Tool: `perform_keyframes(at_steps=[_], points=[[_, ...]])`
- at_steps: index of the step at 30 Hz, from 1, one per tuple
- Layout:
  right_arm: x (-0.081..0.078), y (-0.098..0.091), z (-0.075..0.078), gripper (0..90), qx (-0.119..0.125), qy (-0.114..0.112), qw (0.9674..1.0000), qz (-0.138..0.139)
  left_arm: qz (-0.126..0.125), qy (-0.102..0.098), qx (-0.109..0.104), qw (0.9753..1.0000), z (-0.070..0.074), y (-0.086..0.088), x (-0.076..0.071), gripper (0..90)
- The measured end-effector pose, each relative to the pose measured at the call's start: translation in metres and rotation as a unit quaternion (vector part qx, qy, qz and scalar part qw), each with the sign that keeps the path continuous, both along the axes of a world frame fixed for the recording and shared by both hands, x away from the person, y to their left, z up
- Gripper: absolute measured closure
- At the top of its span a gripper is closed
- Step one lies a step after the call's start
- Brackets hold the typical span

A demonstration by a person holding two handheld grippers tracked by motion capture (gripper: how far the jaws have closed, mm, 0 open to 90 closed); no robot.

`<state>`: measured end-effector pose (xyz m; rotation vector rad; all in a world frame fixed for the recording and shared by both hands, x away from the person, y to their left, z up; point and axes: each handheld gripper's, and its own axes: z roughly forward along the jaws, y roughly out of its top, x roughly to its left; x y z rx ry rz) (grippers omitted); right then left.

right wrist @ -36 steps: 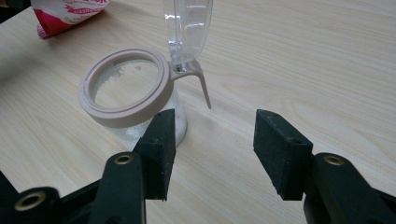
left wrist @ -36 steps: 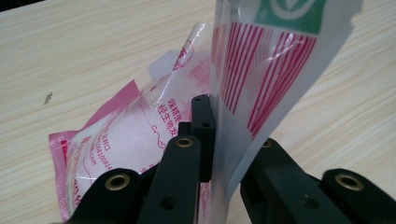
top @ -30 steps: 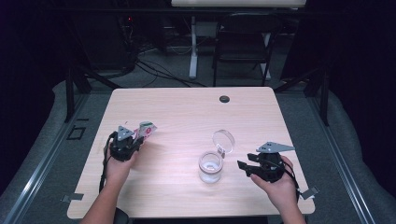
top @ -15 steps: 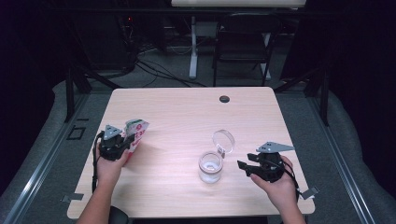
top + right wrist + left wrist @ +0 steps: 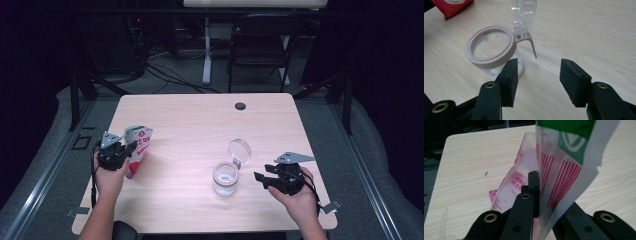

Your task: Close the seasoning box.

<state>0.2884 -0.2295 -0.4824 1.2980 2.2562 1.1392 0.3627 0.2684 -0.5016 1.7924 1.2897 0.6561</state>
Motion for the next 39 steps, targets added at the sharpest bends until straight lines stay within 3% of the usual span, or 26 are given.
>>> perform_keyframes(at_steps=[9,16,22,26,32,39], points=[[0.000,0.001,-0.001,48.7,0.003,0.000,1.0000,-0.001,0.004,-0.005,0.001,1.0000,0.005,0.004,0.003,90.0],[0.001,0.000,-0.002,48.7,0.003,0.004,1.0000,-0.005,-0.001,0.002,0.003,1.0000,0.011,0.007,0.012,90.0],[0.002,-0.003,-0.002,48.7,0.009,0.002,0.9999,-0.008,-0.005,0.007,0.027,0.9996,0.022,0.010,0.022,90.0],[0.002,-0.005,-0.002,48.7,0.009,0.001,0.9999,-0.012,-0.006,0.008,0.029,0.9995,0.032,0.011,0.027,90.0],[0.003,-0.006,-0.002,48.7,0.008,0.004,0.9999,-0.011,-0.022,0.009,0.056,0.9981,0.047,0.006,0.033,90.0],[0.003,-0.007,-0.002,48.7,0.013,0.003,0.9998,-0.015,-0.051,0.003,0.037,0.9980,0.063,-0.005,0.030,90.0]])
